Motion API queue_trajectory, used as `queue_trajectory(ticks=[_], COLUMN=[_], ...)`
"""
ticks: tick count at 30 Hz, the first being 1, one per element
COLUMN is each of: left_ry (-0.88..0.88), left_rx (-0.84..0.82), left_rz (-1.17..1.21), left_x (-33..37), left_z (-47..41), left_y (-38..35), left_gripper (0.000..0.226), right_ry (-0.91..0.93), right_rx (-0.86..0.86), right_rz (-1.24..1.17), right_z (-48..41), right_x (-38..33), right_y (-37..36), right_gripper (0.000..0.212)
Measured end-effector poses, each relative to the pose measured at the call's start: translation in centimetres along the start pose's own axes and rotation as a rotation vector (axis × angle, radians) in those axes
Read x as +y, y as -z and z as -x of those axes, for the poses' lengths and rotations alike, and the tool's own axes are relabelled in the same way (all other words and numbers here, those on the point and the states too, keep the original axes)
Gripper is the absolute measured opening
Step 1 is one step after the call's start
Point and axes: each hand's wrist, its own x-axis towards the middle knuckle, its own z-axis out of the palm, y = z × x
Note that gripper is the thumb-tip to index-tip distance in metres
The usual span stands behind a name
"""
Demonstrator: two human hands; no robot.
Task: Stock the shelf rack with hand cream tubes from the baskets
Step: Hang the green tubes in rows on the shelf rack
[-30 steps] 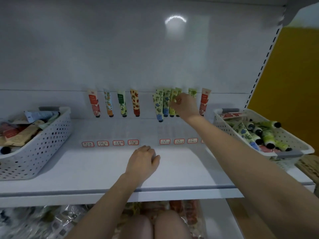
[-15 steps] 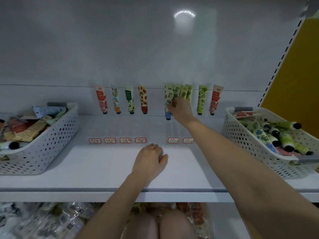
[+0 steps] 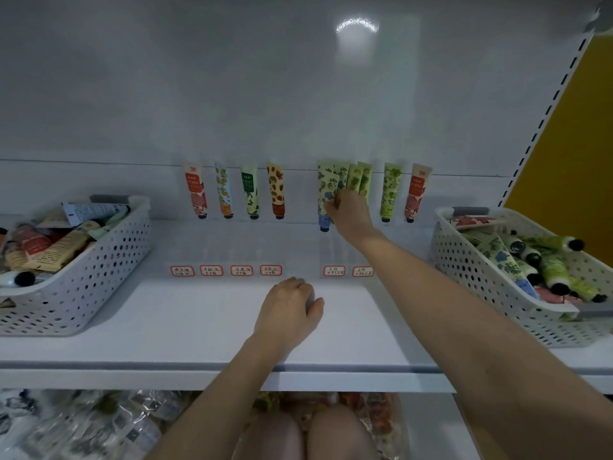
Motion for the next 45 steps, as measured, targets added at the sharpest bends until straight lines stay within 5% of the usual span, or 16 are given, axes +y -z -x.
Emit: queue_trajectory(ticks=[11,16,22,32,45], left_ry=[-0.017,-0.025,-0.025,-0.139,-0.09], left_rx=[-0.041,-0.092,-0.163,-0.144,-0.257], left_rz=[-0.07,-0.181,-0.142,0.109,-0.334], left_x=[0.5,1.3,5.9,18.5,26.3], left_z=[0.2,0.4,-1.8,-6.2,-10.7], left_y=[0.6,1.4,3.6,3.7,-2.6], left_gripper=[0.029,0.035,0.029,0.028,0.077], right_ry=[0.002,0.022,0.041,-0.225,-0.451], right_rx=[-0.067,-0.085,-0.033,0.159,-0.086], right_rz=[-0.094,-0.03,0.02,0.065,0.155], right_z=[0.9,1.6,3.7,9.4,11.0], right_x=[-0.3,-0.5,1.3,12.0,18.9], right_y=[1.5,3.3,11.1,24.9,22.6], right_gripper=[0.045,0.026,0.027,0.022,0.038])
